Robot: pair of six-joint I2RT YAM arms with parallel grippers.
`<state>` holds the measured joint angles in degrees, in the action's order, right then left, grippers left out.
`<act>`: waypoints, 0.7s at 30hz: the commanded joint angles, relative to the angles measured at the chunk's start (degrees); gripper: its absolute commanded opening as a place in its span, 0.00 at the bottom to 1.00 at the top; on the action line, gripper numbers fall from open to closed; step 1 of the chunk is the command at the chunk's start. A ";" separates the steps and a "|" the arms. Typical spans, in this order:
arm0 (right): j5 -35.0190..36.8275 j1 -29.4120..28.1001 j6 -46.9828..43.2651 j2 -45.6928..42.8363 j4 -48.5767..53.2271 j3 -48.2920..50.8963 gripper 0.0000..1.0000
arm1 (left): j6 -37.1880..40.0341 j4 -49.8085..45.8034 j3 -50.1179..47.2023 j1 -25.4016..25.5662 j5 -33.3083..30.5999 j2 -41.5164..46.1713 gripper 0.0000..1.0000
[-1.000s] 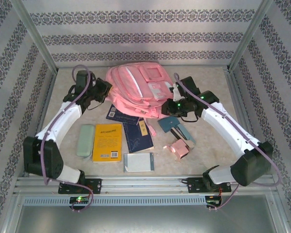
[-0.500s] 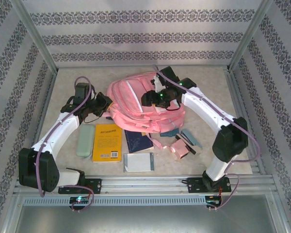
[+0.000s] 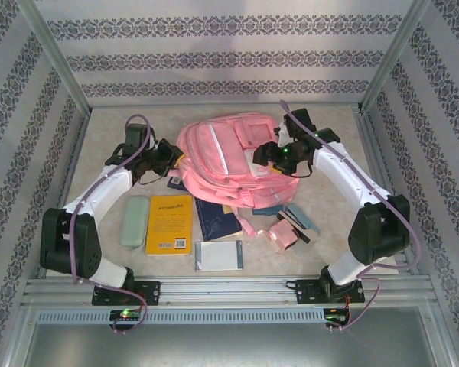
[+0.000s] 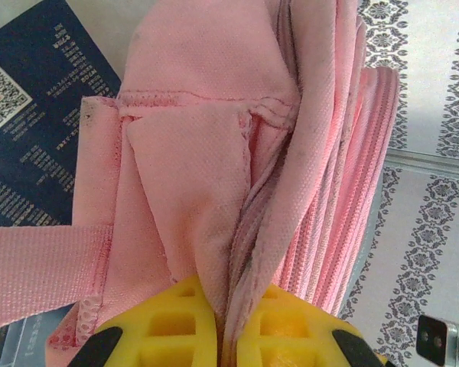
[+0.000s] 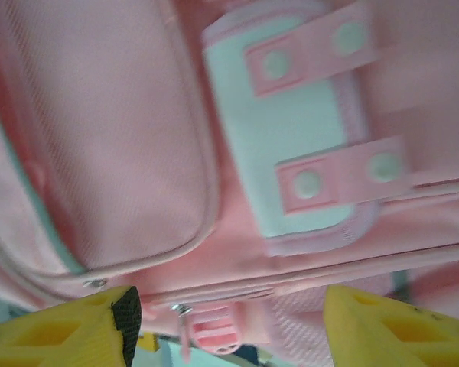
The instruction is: Pack the student bag
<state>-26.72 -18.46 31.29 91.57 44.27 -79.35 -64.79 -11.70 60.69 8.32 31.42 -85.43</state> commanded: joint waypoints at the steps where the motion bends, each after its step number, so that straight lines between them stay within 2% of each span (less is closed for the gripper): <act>1: -5.01 -2.92 0.72 1.85 -2.57 -0.93 0.65 | 1.67 5.75 3.38 -0.35 5.22 -0.64 0.00; 7: -4.50 -4.28 0.86 9.76 -2.32 -7.11 0.64 | 2.44 6.00 3.11 -0.32 6.27 -1.18 0.00; 12: 0.14 -2.72 1.73 12.66 -1.94 -9.14 0.68 | 1.74 7.05 2.65 -0.34 6.62 -1.36 0.00; 21: -8.02 -3.00 1.10 18.36 -5.36 -11.17 0.66 | 2.20 7.06 4.24 -0.34 8.48 -3.16 0.00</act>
<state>-30.79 -20.53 32.80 107.92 40.23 -88.68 -63.22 -9.39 61.54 8.14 34.44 -88.62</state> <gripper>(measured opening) 0.668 0.082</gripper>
